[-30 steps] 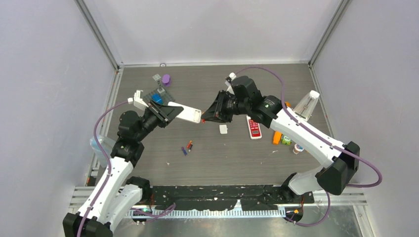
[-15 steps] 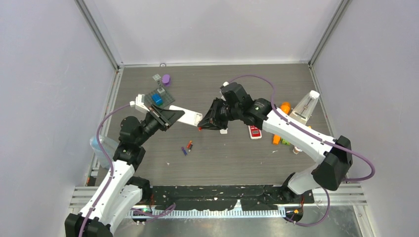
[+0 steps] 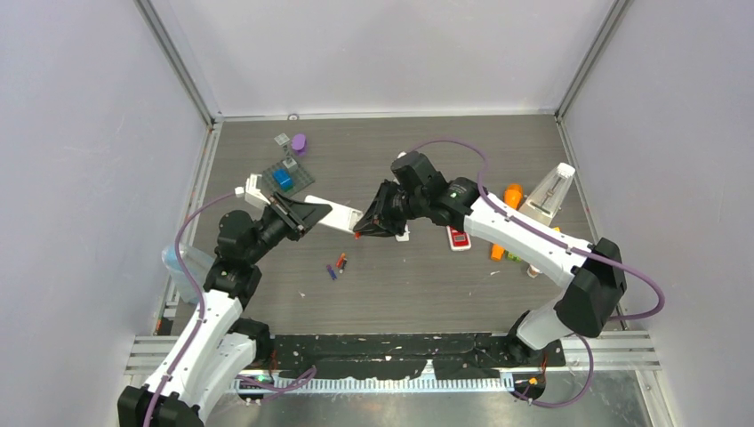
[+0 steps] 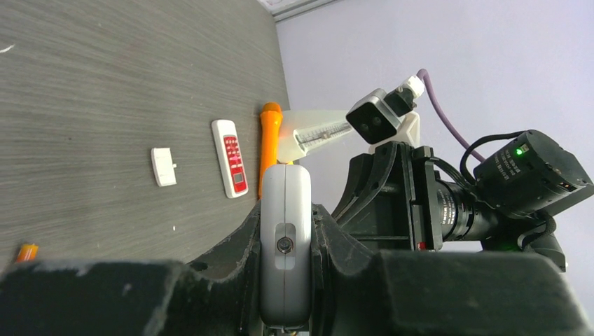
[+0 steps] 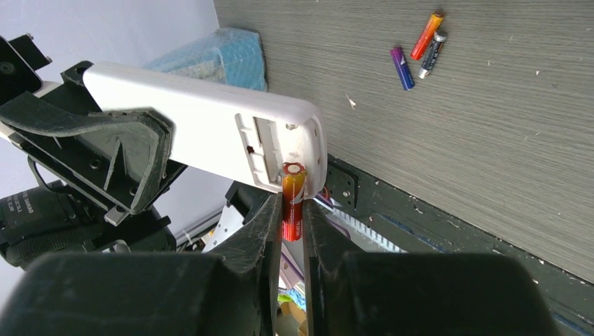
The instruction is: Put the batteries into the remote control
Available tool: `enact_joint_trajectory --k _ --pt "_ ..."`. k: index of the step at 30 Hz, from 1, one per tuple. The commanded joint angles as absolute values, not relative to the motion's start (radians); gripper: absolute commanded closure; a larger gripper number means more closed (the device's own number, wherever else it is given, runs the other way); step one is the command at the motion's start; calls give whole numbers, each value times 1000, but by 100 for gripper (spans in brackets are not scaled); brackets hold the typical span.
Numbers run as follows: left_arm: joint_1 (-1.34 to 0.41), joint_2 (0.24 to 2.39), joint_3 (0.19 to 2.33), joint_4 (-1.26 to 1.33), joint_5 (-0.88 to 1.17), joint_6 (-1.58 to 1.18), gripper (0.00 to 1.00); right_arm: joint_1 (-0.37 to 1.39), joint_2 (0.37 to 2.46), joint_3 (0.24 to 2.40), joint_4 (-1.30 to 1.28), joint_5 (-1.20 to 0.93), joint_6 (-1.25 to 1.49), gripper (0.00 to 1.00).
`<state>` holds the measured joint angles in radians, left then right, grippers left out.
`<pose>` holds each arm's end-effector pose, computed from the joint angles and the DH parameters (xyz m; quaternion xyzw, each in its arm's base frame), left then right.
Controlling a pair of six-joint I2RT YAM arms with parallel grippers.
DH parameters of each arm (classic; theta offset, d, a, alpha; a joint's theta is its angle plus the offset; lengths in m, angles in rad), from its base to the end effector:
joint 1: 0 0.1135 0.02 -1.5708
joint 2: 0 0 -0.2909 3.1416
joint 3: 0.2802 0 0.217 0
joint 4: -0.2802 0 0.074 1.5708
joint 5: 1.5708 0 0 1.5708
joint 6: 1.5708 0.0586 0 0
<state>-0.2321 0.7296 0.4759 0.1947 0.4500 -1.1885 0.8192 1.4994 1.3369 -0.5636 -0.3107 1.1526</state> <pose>0.1368 -0.0585 0.3057 -0.1905 0.7002 -0.5591 0.4011 0.1998 0.2400 0.3430 0.0870 0.8992 0.4156 0.1059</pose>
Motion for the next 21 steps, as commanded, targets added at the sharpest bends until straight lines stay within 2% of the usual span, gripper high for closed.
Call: enact_joint_trajectory --k 1,11,21 --pt "-230 696 515 200 505 -1205 100 821 1523 1336 -590 -263 1170 81" --pt "-230 705 513 193 546 -1173 100 818 1547 1334 -581 -322 1183 80" --pt "-230 727 523 235 626 -1093 100 809 1531 1296 -557 -394 1197 75"
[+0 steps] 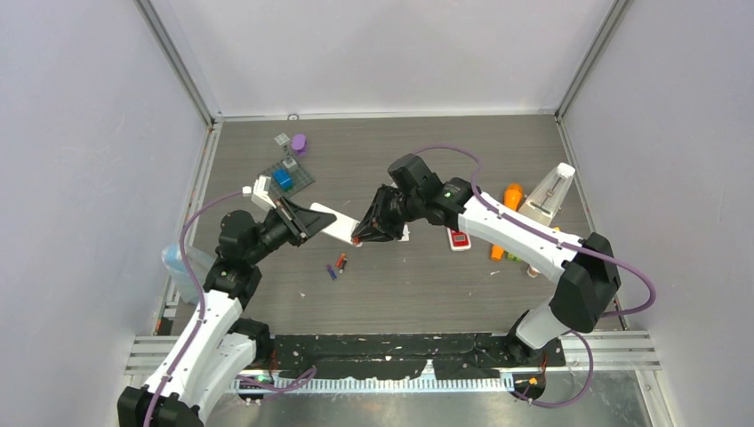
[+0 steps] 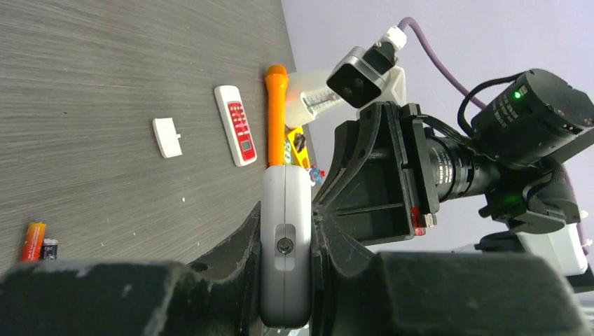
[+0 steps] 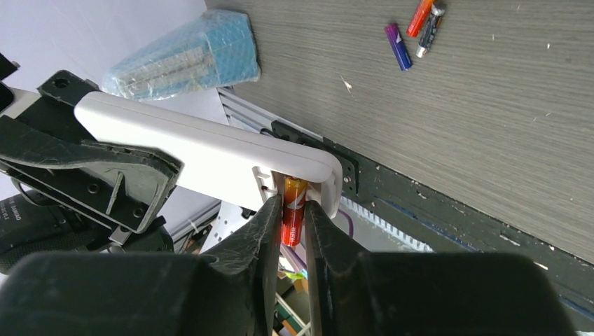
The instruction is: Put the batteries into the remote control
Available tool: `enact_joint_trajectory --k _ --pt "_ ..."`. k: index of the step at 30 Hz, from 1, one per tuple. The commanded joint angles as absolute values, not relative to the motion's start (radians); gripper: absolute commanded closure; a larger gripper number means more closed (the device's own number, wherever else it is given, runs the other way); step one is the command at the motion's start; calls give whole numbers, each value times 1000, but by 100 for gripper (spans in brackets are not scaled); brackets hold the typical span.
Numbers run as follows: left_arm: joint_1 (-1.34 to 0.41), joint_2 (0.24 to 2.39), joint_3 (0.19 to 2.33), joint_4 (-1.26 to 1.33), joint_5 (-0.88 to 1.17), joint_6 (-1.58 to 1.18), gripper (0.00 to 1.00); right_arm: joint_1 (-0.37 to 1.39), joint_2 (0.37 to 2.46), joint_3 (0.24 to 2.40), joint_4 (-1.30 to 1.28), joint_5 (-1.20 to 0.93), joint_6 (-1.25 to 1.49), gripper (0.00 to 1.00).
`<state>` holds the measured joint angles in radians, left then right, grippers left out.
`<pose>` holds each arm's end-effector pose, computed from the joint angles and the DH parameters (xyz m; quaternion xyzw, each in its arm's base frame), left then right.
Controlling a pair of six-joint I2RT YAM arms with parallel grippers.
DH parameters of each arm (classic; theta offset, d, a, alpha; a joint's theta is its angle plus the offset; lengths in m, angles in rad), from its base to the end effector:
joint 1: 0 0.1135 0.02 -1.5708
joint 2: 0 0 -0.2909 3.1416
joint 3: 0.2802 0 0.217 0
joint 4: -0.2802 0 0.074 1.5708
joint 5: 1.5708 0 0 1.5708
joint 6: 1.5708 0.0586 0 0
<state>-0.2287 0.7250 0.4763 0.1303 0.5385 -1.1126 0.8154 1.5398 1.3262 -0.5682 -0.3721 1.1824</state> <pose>0.1321 -0.0616 0.2986 -0.1486 0.7271 -0.5536 0.3779 0.2030 0.2467 0.3281 0.0957 0.9050 0.4100 0.0608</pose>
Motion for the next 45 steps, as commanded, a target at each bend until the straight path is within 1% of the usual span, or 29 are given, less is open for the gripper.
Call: enact_joint_trajectory --k 1,7,8,9,11,19,26,33,35,37,39,41,45 --pt "-230 728 521 233 625 -1095 100 809 1529 1294 -556 -396 1198 75" --pt "-230 726 521 217 601 -1110 100 806 1505 1279 -567 -372 1207 76" --pt "-230 724 521 211 586 -1108 100 807 1502 1277 -569 -370 1207 78" --pt "-230 723 522 197 577 -1103 100 806 1500 1277 -572 -366 1208 82" --pt "-231 725 522 191 560 -1099 100 806 1497 1281 -575 -363 1213 87" --pt "-230 729 521 183 538 -1089 100 806 1476 1278 -587 -342 1249 94" --pt "-230 734 517 177 529 -1080 100 806 1453 1260 -553 -333 1302 95" --pt "-230 735 518 186 548 -1079 100 806 1475 1272 -532 -349 1300 95" --pt "-230 734 517 186 552 -1080 100 806 1478 1277 -539 -348 1298 94" --pt "-230 731 516 183 554 -1080 100 805 1479 1275 -544 -344 1299 90" --pt "-230 729 516 178 556 -1082 100 806 1481 1275 -548 -338 1300 83" --pt "-230 727 517 169 556 -1082 100 805 1485 1276 -549 -337 1302 79" --pt "-230 730 533 132 552 -1083 100 805 1493 1278 -544 -345 1304 75"
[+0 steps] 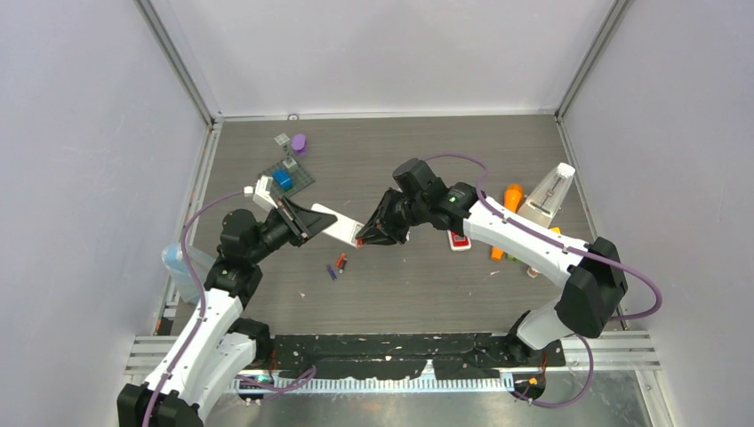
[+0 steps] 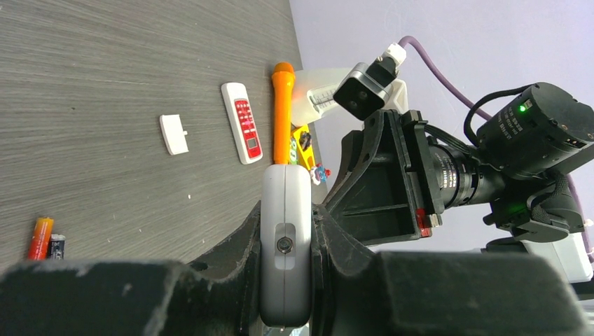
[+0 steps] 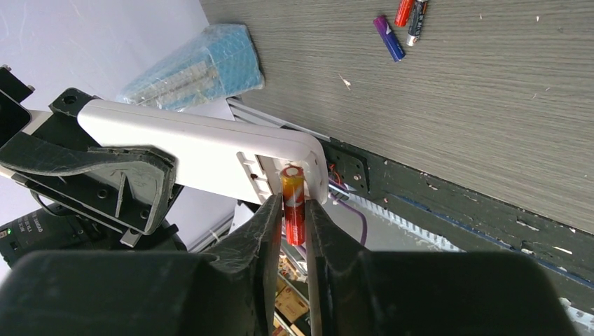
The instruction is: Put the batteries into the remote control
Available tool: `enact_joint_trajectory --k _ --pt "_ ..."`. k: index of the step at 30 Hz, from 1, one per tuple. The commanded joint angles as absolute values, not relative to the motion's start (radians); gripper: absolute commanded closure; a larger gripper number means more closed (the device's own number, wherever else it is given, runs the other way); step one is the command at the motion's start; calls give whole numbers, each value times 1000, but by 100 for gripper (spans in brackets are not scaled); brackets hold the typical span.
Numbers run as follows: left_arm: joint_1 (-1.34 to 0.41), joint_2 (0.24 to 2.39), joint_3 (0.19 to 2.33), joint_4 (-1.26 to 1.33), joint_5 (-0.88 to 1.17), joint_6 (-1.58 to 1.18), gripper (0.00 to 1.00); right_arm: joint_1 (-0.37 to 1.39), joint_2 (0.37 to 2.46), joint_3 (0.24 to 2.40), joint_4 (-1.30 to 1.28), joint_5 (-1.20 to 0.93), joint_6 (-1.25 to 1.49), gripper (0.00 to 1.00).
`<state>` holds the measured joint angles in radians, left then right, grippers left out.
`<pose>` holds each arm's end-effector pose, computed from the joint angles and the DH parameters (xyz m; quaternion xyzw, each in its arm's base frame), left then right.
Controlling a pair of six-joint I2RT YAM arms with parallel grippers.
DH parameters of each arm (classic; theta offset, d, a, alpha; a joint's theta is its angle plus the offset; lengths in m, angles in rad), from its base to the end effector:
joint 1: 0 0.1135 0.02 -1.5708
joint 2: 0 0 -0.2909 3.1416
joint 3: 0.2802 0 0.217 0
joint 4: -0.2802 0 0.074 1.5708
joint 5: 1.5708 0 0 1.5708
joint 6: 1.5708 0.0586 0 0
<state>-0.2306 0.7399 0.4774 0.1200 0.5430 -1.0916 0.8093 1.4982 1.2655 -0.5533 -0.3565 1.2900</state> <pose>0.1343 -0.0626 0.2958 -0.1442 0.7349 -0.5474 0.3736 0.1969 0.2361 0.3227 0.1506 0.8994 0.4080 0.0453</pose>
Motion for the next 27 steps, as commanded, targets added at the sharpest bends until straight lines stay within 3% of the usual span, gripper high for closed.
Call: enact_joint_trajectory --k 1,7,16,21,24,27 --pt "-230 732 534 123 553 -1084 100 806 1493 1277 -540 -344 1304 74" --pt "-230 744 545 97 557 -1092 100 805 1493 1279 -524 -346 1306 63" --pt "-230 780 566 11 543 -1140 100 803 1474 1288 -509 -330 1293 53" --pt "-230 815 584 -22 569 -1166 100 798 1424 1301 -564 -234 1167 43" --pt "-230 817 587 -17 570 -1170 100 795 1405 1313 -602 -173 1079 30" --pt "-230 824 596 -35 575 -1190 100 795 1407 1336 -627 -115 996 23"
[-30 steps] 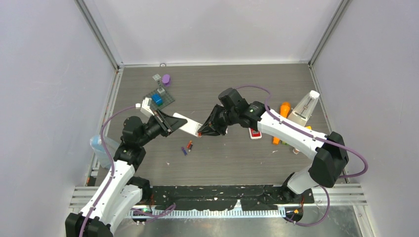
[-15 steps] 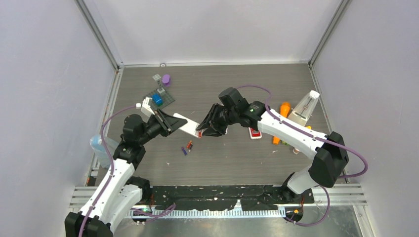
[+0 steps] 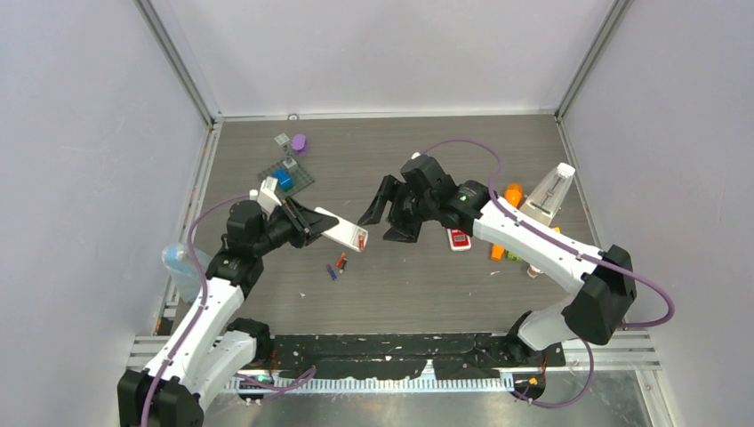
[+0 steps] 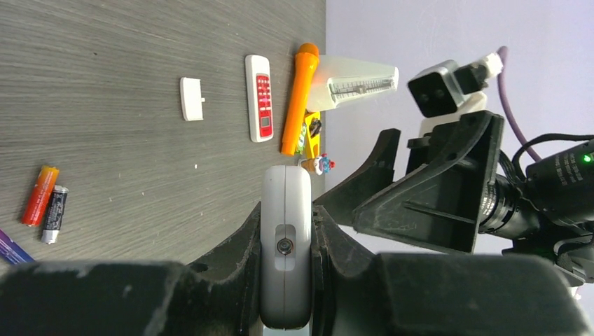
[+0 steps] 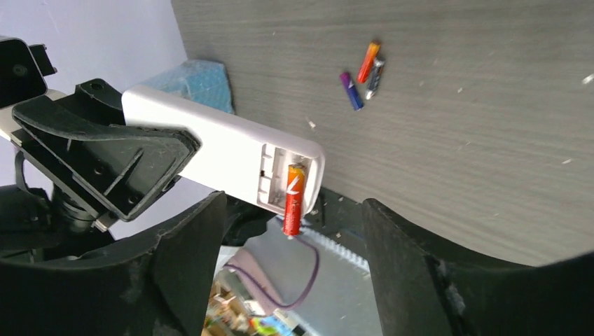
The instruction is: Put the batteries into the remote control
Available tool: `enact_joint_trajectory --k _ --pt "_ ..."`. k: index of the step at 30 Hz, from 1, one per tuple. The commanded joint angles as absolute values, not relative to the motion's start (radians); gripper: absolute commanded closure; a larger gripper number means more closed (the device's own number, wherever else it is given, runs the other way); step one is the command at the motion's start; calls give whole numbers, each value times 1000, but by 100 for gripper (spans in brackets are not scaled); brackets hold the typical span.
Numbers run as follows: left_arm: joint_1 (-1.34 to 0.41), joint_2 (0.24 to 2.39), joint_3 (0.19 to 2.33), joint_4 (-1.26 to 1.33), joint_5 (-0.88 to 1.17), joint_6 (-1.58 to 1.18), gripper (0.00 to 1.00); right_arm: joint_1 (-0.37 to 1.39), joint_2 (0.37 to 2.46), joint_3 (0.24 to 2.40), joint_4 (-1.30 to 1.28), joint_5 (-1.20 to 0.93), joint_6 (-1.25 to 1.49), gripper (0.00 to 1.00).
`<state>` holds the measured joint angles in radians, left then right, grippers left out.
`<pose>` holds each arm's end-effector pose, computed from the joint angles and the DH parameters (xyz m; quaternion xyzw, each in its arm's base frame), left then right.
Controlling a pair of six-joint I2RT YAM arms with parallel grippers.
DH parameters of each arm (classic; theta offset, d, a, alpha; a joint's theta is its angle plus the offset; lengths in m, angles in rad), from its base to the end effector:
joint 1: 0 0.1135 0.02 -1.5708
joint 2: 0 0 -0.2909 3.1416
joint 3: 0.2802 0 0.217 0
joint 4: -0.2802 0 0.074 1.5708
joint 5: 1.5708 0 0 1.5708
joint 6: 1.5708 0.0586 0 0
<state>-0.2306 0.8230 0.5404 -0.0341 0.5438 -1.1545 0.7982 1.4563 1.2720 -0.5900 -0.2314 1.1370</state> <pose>0.1461 -0.0654 0.2876 -0.2066 0.7685 -0.5283 0.2961 0.1973 0.2217 0.3316 0.1102 0.9100 0.3776 0.1309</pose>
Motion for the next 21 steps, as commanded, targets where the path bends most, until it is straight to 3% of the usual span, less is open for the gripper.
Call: enact_joint_trajectory --k 1,19,21 --pt "-230 827 598 -41 578 -1205 100 796 1411 1339 -629 -109 976 23" --pt "-230 871 626 -74 567 -1257 100 848 1549 1472 -690 -116 766 22" --pt "-230 870 626 -72 563 -1255 100 849 1546 1465 -692 -115 761 26"
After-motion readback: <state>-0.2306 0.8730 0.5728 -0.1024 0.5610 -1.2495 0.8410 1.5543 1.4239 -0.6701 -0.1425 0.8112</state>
